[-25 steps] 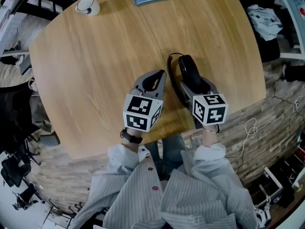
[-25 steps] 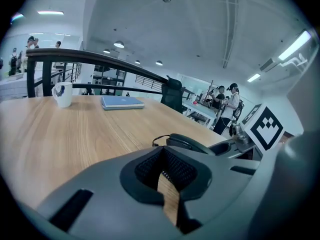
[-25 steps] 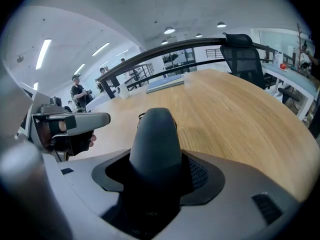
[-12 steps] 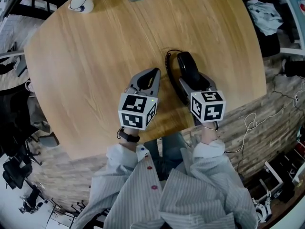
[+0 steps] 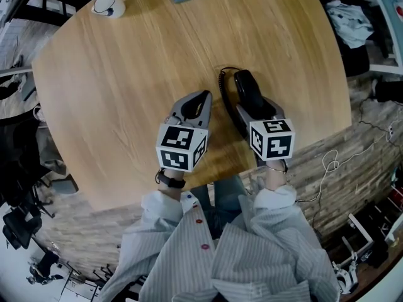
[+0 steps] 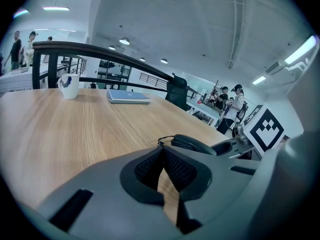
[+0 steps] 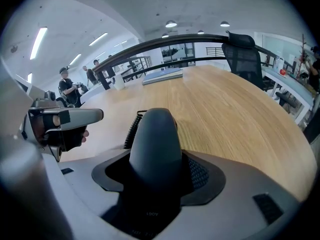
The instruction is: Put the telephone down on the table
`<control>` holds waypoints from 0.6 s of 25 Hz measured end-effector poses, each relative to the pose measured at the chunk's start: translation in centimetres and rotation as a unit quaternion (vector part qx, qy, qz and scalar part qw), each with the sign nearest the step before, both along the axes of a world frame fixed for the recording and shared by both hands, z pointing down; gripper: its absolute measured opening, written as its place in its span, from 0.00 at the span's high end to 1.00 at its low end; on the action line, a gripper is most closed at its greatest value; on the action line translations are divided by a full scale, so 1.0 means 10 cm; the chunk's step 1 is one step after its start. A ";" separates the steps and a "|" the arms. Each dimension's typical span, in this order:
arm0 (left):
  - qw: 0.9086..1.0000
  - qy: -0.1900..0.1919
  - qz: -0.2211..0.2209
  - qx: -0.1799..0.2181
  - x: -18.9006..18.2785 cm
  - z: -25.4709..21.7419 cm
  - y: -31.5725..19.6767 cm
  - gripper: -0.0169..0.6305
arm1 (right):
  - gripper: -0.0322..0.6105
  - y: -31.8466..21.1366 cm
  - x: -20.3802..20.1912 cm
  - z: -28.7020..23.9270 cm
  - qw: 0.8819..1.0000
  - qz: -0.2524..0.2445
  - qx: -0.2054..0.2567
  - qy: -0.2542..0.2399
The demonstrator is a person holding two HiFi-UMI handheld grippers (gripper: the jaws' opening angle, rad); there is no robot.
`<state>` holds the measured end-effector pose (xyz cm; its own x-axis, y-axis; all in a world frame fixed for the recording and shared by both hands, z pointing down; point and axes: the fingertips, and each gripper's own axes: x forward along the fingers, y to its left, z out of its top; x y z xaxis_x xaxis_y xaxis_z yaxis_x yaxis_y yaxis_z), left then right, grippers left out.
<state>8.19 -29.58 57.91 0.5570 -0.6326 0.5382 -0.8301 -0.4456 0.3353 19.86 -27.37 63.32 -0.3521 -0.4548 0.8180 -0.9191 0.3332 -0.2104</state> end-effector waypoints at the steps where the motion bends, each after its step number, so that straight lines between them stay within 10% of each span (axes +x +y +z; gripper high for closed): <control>1: 1.000 0.000 -0.001 0.000 -0.01 0.00 0.00 0.96 | 0.49 0.00 0.00 0.01 1.000 -0.001 -0.001 0.002; 15: 1.000 0.007 -0.004 0.013 -0.11 -0.15 0.03 0.96 | 0.49 0.00 -0.08 -0.03 1.000 -0.005 -0.002 0.006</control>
<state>7.12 -29.29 56.39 0.5586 -0.6510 0.5139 -0.8293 -0.4475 0.3346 19.01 -27.34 62.98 -0.3473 -0.4474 0.8241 -0.9179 0.3422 -0.2010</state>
